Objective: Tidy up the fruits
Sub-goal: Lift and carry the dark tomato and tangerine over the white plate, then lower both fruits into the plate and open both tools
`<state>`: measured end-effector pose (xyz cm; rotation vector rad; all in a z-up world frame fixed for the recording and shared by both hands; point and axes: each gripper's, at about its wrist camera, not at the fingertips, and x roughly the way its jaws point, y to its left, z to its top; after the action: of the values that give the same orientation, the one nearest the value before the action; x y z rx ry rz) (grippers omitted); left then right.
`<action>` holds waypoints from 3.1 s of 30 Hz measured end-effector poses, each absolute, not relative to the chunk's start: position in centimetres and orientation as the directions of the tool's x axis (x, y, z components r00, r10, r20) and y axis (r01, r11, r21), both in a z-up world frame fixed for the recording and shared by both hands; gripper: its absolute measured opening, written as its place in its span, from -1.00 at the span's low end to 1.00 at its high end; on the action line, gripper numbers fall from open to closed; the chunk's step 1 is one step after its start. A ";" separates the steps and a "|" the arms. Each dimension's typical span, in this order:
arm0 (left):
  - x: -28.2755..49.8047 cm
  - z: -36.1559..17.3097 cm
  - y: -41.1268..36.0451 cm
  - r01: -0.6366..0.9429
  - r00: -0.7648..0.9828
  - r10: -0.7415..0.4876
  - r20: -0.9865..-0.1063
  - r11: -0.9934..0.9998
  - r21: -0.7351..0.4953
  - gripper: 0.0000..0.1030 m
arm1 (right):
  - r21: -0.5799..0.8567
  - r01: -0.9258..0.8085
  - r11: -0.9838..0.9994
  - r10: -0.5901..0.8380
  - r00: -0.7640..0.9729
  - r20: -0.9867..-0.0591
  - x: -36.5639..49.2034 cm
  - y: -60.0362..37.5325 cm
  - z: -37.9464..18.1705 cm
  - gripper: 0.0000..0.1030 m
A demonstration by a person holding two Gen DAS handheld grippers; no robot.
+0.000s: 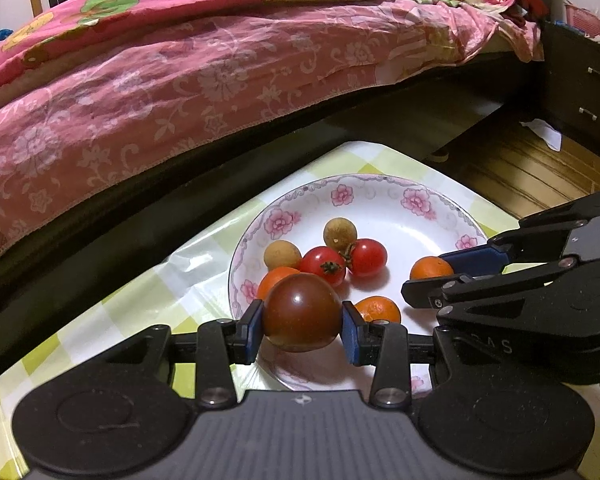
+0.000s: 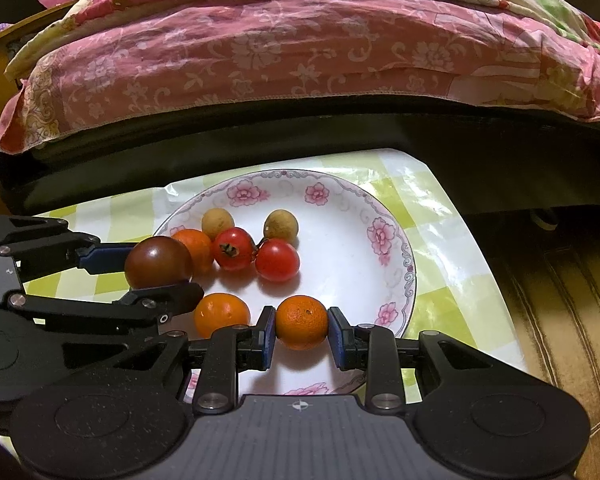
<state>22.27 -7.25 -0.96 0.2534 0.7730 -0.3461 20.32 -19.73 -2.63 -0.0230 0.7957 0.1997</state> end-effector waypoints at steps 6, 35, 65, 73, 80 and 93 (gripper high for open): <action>22.4 -1.0 -7.3 0.392 0.668 -0.206 -0.715 0.914 0.104 -0.11 | 0.051 -0.189 0.981 0.169 0.685 -0.709 20.5 -19.8 -2.6 -0.49; 22.6 -1.2 -7.3 0.378 0.672 -0.194 -0.715 0.920 0.105 -0.09 | 0.041 -0.190 0.981 0.163 0.690 -0.705 20.6 -19.6 -2.8 -0.45; 22.6 -1.0 -7.3 0.374 0.669 -0.202 -0.716 0.923 0.089 0.02 | 0.029 -0.174 0.984 0.145 0.702 -0.697 20.0 -20.0 -2.6 -0.38; 22.4 -0.8 -7.2 0.375 0.674 -0.206 -0.710 0.923 0.089 0.04 | 0.030 -0.173 0.984 0.145 0.705 -0.694 19.9 -20.1 -2.5 -0.37; 22.1 -0.7 -7.1 0.372 0.678 -0.201 -0.707 0.923 0.095 0.09 | 0.029 -0.172 0.985 0.145 0.710 -0.689 19.6 -20.2 -2.4 -0.36; 21.4 0.0 -6.9 0.361 0.691 -0.189 -0.698 0.926 0.107 0.13 | 0.028 -0.164 0.986 0.139 0.719 -0.681 19.1 -20.3 -2.1 -0.29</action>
<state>21.44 -6.93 -0.04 0.2447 0.7485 -0.3106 19.08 -20.31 -2.06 -0.0352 0.7496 0.1673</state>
